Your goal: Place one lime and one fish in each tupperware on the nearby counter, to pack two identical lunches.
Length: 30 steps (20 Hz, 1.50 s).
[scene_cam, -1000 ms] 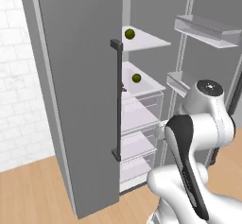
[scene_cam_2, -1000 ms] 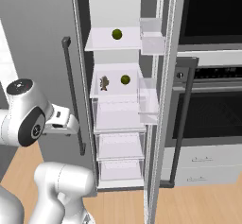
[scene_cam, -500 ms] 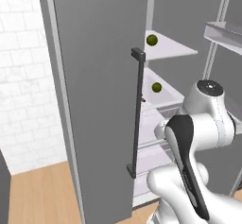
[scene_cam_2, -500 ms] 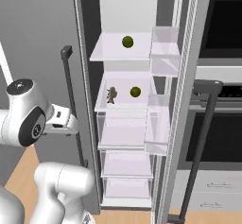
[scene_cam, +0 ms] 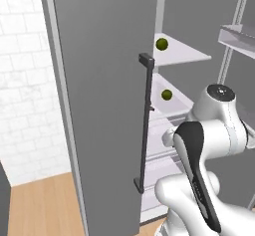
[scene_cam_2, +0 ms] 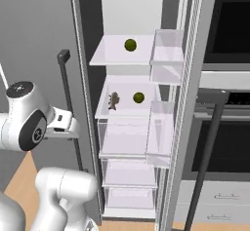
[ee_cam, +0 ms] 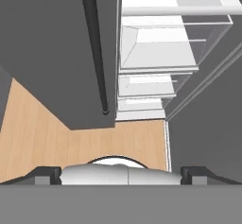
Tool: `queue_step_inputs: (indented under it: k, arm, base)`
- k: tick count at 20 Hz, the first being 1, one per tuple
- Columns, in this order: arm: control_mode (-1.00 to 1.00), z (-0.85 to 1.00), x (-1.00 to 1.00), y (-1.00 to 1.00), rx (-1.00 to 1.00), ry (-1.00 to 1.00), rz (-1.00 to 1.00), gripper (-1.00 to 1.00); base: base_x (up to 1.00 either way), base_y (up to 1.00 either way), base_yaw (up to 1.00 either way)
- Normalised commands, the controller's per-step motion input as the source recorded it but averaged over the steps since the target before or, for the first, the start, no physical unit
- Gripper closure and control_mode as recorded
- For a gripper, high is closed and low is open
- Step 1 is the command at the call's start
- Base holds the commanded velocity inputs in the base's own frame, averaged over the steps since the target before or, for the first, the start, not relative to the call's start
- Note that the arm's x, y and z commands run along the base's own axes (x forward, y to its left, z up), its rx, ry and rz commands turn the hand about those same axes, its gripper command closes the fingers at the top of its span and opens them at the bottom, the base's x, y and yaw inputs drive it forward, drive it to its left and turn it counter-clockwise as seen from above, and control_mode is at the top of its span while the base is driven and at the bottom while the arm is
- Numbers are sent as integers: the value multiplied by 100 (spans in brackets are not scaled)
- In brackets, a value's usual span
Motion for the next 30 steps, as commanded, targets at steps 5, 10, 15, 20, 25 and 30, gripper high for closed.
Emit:
queue_step_inputs:
  k: [5, 10, 15, 20, 25, 30]
  arm:
    - [100, 0, 0, 0, 0, 0, 0, -100]
    - [100, 0, 0, 0, 0, 0, 0, -100]
    - [100, 0, 0, 0, 0, 0, 0, -100]
    - [100, 0, 0, 0, 0, 0, 0, -100]
    - [100, 0, 0, 0, 0, 0, 0, -100]
    - [100, 0, 0, 0, 0, 0, 0, -100]
  base:
    - [40, -38, 0]
    - [48, -27, -4]
    - [46, -21, -10]
    - [29, -21, -8]
    - [2, -21, -6]
    - [13, -29, -4]
